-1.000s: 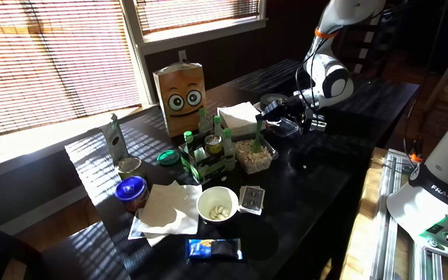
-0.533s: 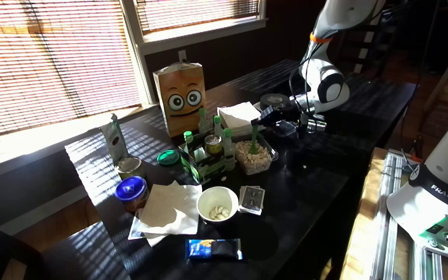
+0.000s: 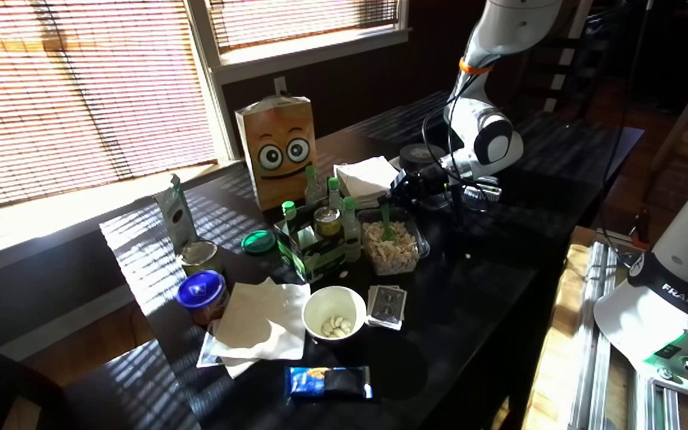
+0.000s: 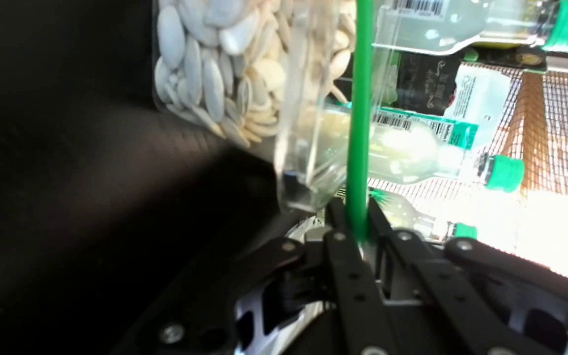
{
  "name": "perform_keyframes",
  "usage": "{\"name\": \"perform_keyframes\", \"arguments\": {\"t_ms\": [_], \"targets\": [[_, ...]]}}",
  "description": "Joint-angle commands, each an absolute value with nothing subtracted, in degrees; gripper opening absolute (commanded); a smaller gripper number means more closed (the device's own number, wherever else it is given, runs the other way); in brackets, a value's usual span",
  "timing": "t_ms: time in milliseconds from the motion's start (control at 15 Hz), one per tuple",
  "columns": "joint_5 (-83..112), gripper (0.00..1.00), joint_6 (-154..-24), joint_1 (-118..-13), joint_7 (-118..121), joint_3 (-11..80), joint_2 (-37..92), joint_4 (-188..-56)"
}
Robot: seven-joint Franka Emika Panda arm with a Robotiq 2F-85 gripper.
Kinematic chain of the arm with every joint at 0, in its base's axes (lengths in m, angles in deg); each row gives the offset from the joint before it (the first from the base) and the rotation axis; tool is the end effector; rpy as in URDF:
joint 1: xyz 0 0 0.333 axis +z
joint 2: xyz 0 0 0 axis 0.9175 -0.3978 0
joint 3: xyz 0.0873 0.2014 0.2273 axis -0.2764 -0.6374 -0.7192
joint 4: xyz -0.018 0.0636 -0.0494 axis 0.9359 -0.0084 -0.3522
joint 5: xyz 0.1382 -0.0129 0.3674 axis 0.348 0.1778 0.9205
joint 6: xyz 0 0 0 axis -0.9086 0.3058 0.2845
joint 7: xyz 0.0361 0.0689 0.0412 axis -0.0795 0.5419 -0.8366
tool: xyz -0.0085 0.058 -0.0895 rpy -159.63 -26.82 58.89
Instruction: Use the spoon to transfer some contents from the right bowl to the left bowl
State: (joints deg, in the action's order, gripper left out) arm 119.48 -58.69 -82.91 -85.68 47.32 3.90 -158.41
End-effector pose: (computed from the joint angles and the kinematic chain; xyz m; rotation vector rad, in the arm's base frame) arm 0.4178 -0.2025 0.0533 -1.8936 0.6411 -0.5949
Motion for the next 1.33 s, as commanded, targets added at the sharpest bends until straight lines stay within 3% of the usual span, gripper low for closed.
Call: {"name": "perform_keyframes", "arguments": {"t_ms": [0,667,1267], "targets": [[121.3,0.03,-58.4,-82.9,-78.7,46.6,1.4,-156.7],[120.0,0.03,-54.6,-83.7,-80.7,47.8,3.1,-158.1],[120.5,0.03,-41.4,-85.4,-92.3,50.5,10.7,-167.2]]}}
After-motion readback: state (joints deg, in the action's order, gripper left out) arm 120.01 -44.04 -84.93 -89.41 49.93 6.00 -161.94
